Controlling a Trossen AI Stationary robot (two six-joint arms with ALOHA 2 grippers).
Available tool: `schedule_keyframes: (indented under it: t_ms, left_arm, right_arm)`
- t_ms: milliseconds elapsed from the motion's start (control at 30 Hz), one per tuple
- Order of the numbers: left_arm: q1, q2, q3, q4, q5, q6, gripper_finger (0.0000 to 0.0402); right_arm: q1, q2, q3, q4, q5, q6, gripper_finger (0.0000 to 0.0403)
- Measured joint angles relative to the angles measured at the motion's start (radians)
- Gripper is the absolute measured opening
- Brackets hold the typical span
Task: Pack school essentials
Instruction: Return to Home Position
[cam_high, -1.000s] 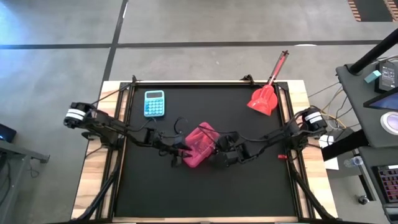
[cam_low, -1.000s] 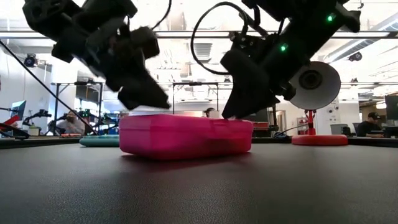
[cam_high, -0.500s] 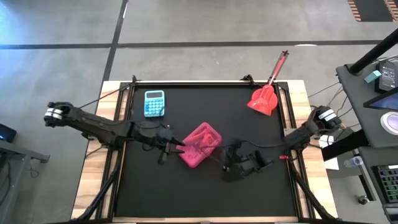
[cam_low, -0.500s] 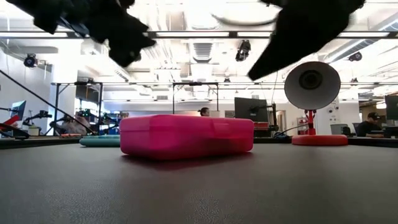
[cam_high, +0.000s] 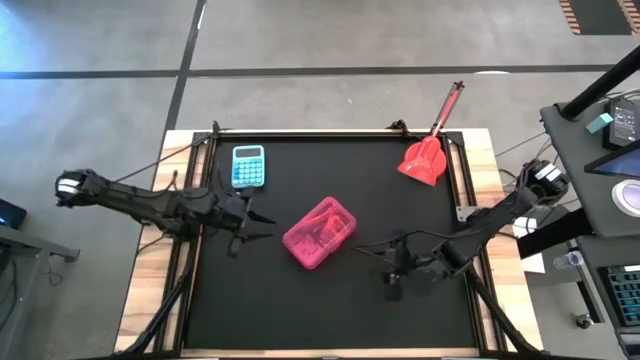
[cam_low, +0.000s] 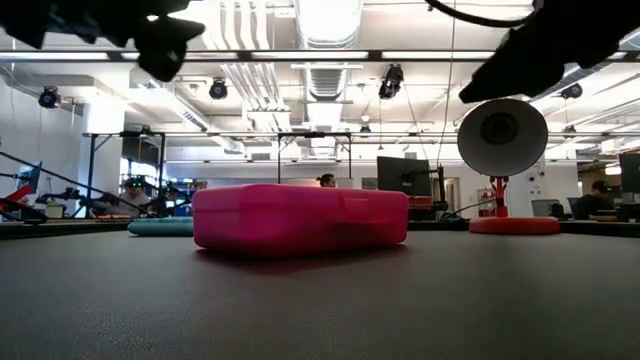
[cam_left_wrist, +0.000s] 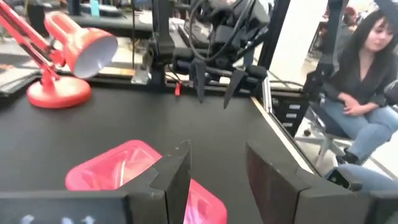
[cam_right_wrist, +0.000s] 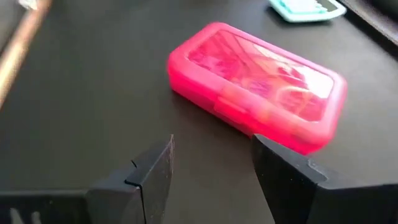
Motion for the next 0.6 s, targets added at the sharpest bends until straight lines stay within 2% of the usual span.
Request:
schedule_keyframes:
  t_ms: [167,300,433,600]
  left_arm:
    - [0.000,-0.116,-0.046,-0.015,-0.035,0.012,0.0135]
    - [0.000,-0.195,-0.087,-0.011,-0.077,0.069,0.0135]
    - [0.000,-0.251,-0.128,-0.012,-0.140,0.079,0.0135]
    - [0.000,-0.292,-0.167,-0.009,-0.148,0.080,0.0135]
  right_arm:
    - [0.016,-0.076,-0.103,0.139,-0.109,-0.030,0.0205]
    - [0.021,-0.160,-0.164,0.153,-0.183,-0.032,0.0197]
    - [0.026,-0.262,-0.219,0.157,-0.187,-0.025,0.0177]
    - [0.026,-0.366,-0.297,0.159,-0.173,-0.013,0.0152]
